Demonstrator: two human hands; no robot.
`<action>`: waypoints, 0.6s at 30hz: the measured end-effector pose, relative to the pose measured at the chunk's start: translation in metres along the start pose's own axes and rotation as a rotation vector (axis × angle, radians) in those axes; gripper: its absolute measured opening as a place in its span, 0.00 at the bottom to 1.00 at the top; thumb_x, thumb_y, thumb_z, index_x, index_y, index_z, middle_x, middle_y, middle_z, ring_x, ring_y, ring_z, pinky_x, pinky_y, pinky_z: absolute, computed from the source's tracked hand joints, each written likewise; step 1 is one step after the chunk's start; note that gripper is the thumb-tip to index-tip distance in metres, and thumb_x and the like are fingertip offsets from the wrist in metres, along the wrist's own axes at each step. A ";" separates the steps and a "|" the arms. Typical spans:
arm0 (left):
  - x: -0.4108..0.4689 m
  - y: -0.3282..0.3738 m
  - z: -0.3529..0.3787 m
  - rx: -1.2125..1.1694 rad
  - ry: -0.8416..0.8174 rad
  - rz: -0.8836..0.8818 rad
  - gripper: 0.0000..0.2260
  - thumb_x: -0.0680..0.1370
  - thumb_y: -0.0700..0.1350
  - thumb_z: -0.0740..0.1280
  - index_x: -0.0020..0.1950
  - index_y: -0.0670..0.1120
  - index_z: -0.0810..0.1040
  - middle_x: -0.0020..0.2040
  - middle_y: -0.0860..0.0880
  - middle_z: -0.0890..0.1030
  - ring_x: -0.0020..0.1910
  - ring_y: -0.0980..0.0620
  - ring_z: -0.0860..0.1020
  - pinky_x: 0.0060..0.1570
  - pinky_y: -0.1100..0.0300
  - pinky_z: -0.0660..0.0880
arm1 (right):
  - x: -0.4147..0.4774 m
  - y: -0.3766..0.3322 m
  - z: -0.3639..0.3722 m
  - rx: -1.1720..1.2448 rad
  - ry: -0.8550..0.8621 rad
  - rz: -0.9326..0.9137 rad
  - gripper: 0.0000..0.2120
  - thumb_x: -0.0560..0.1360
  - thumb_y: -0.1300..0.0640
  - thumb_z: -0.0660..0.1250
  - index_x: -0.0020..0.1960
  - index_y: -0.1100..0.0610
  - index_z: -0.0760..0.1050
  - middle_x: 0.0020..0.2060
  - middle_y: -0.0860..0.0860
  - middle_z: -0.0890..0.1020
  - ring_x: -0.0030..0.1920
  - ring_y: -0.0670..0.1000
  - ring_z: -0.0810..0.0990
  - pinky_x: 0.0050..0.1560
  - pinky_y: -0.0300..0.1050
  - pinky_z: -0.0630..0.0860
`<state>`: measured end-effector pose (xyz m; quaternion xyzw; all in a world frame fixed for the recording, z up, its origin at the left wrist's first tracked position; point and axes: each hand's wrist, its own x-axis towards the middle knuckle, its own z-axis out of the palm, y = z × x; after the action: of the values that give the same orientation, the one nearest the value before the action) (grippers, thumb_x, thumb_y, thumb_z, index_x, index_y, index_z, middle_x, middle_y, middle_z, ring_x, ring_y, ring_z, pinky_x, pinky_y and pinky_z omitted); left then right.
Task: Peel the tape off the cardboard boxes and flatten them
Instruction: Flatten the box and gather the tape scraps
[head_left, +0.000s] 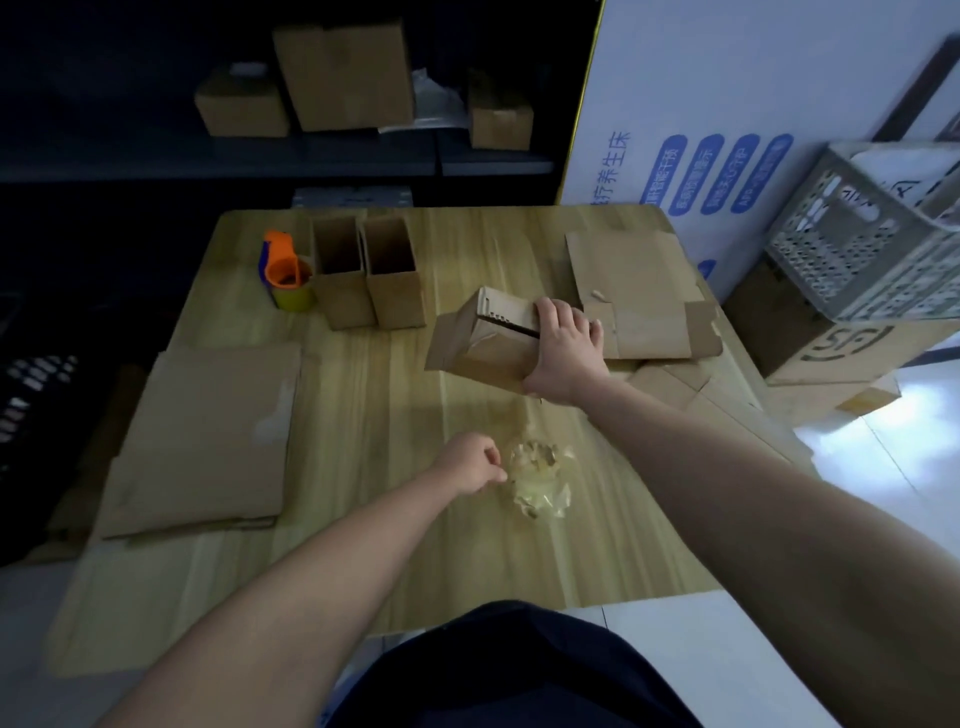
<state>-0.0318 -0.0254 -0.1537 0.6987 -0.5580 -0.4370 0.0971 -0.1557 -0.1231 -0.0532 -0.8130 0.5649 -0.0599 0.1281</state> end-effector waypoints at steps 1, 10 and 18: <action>0.000 -0.002 -0.005 0.024 -0.004 -0.012 0.08 0.72 0.42 0.73 0.49 0.44 0.79 0.42 0.48 0.82 0.38 0.52 0.80 0.41 0.61 0.74 | 0.001 -0.002 0.001 -0.001 0.004 -0.004 0.47 0.61 0.54 0.74 0.73 0.55 0.52 0.70 0.53 0.61 0.72 0.58 0.55 0.73 0.62 0.46; -0.015 0.004 -0.090 -0.546 0.934 -0.077 0.07 0.81 0.48 0.60 0.50 0.45 0.68 0.50 0.45 0.75 0.38 0.58 0.71 0.34 0.69 0.64 | 0.008 -0.029 0.022 -0.121 -0.059 -0.019 0.46 0.62 0.57 0.75 0.72 0.52 0.52 0.70 0.50 0.60 0.71 0.59 0.54 0.71 0.65 0.50; -0.015 -0.030 -0.105 -0.565 0.687 -0.270 0.11 0.75 0.47 0.69 0.52 0.45 0.69 0.46 0.50 0.74 0.41 0.53 0.73 0.36 0.62 0.67 | 0.013 -0.049 0.045 0.451 -0.303 0.013 0.39 0.69 0.51 0.74 0.74 0.52 0.57 0.72 0.51 0.56 0.68 0.55 0.63 0.65 0.51 0.69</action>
<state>0.0647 -0.0388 -0.1017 0.8155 -0.2567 -0.3238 0.4052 -0.0963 -0.1131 -0.0837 -0.7601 0.5168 -0.0612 0.3892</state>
